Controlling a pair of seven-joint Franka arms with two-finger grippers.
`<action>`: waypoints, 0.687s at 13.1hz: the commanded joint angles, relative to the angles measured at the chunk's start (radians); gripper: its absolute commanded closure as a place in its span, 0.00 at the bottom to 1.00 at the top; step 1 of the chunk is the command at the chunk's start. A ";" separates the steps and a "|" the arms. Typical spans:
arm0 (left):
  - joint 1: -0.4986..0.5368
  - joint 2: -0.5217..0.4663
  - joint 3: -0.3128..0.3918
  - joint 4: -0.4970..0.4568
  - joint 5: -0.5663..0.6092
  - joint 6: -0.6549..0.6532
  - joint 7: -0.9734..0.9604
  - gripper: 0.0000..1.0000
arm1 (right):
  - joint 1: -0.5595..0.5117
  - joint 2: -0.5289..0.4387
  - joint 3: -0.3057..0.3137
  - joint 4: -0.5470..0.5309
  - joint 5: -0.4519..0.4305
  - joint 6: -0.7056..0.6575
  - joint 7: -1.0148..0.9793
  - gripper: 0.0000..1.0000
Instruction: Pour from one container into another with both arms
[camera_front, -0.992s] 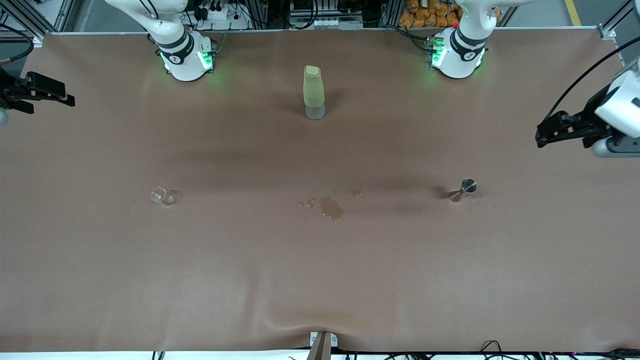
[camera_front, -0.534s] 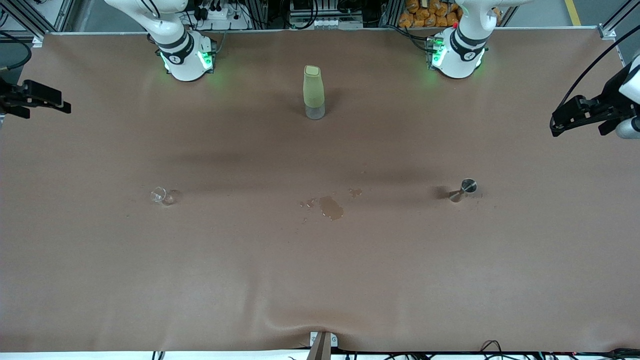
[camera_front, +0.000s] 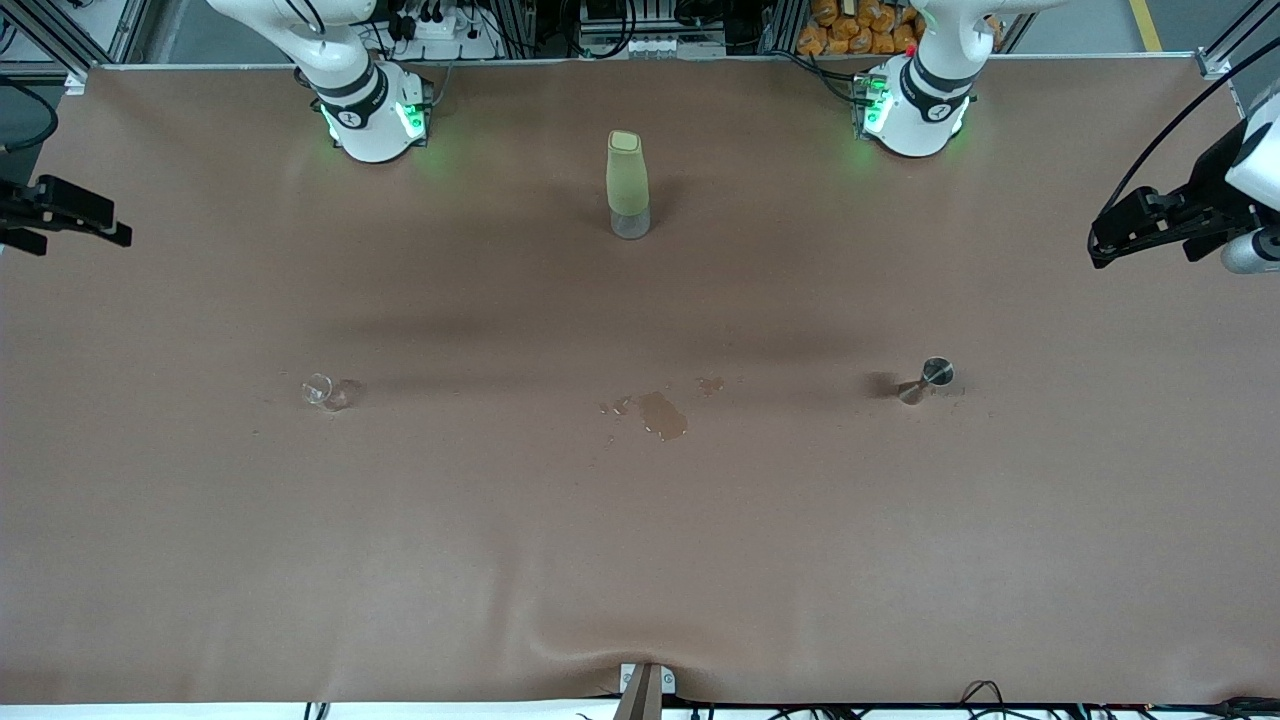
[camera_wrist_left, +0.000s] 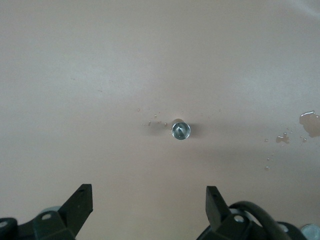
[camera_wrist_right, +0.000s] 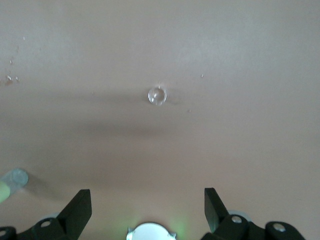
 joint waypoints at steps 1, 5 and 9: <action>-0.002 -0.032 -0.001 -0.020 0.012 -0.010 -0.018 0.00 | 0.015 -0.029 -0.006 -0.024 -0.023 0.035 0.011 0.00; 0.000 -0.032 0.003 -0.020 0.008 -0.014 -0.018 0.00 | 0.017 -0.023 -0.006 -0.022 -0.041 0.087 0.011 0.00; 0.000 -0.032 0.005 -0.021 0.005 -0.022 -0.015 0.00 | 0.031 -0.020 -0.006 -0.021 -0.060 0.116 0.008 0.00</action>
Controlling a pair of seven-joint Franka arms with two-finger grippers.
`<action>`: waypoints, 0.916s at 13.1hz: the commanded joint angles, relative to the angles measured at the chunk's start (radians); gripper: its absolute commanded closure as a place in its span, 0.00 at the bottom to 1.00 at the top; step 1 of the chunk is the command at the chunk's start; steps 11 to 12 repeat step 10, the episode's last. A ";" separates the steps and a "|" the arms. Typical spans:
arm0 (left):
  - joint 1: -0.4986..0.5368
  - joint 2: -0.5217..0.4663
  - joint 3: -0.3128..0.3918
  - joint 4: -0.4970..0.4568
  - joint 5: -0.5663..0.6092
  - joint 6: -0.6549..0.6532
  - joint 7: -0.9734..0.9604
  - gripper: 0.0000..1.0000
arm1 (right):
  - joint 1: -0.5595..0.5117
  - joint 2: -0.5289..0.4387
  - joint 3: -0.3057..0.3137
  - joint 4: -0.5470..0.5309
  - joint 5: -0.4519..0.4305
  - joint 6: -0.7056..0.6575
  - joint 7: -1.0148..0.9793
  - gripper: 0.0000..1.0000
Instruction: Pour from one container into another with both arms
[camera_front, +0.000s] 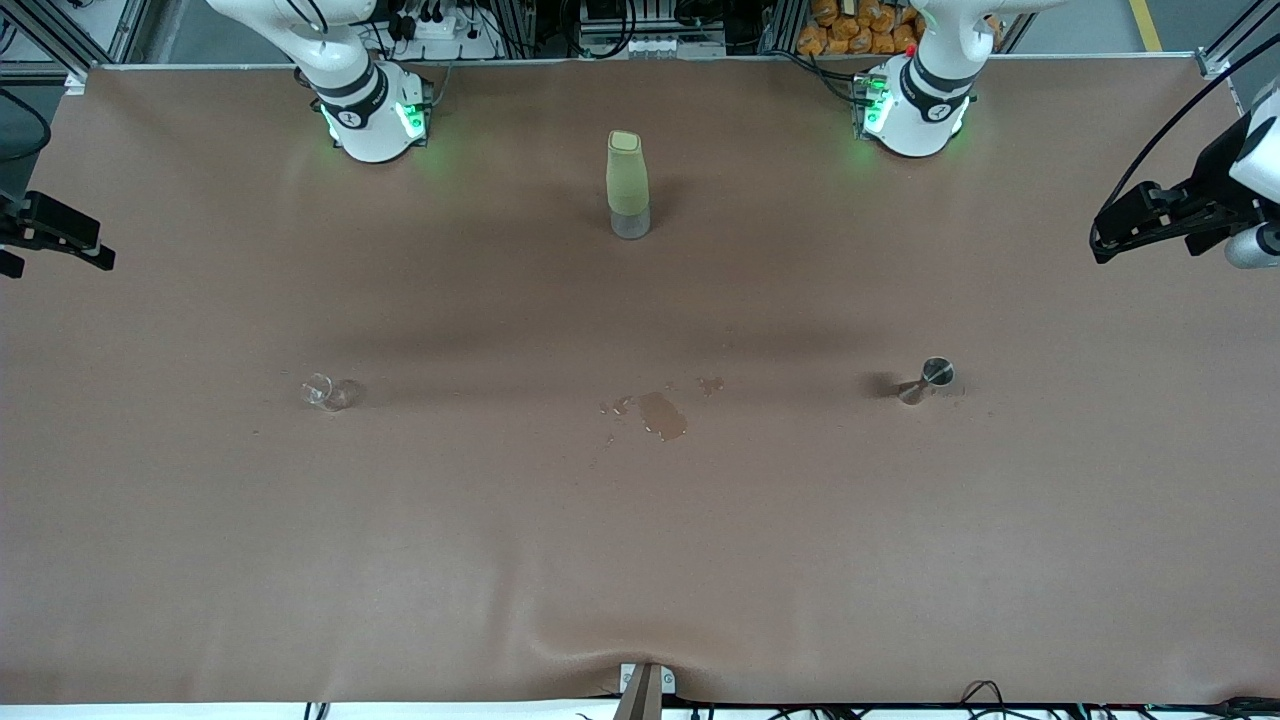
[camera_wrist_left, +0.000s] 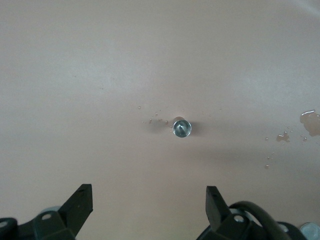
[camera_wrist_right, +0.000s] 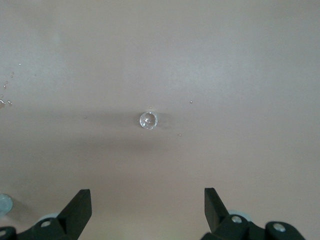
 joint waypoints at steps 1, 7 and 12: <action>-0.002 -0.026 0.001 -0.021 0.005 -0.013 -0.015 0.00 | 0.016 -0.015 -0.006 -0.021 -0.025 0.025 0.012 0.00; -0.002 -0.026 0.000 -0.024 0.005 -0.014 -0.013 0.00 | 0.009 -0.004 -0.008 -0.013 -0.020 0.054 0.050 0.00; -0.005 -0.026 0.000 -0.024 0.005 -0.014 -0.003 0.00 | 0.009 -0.003 -0.009 -0.013 -0.020 0.068 0.068 0.00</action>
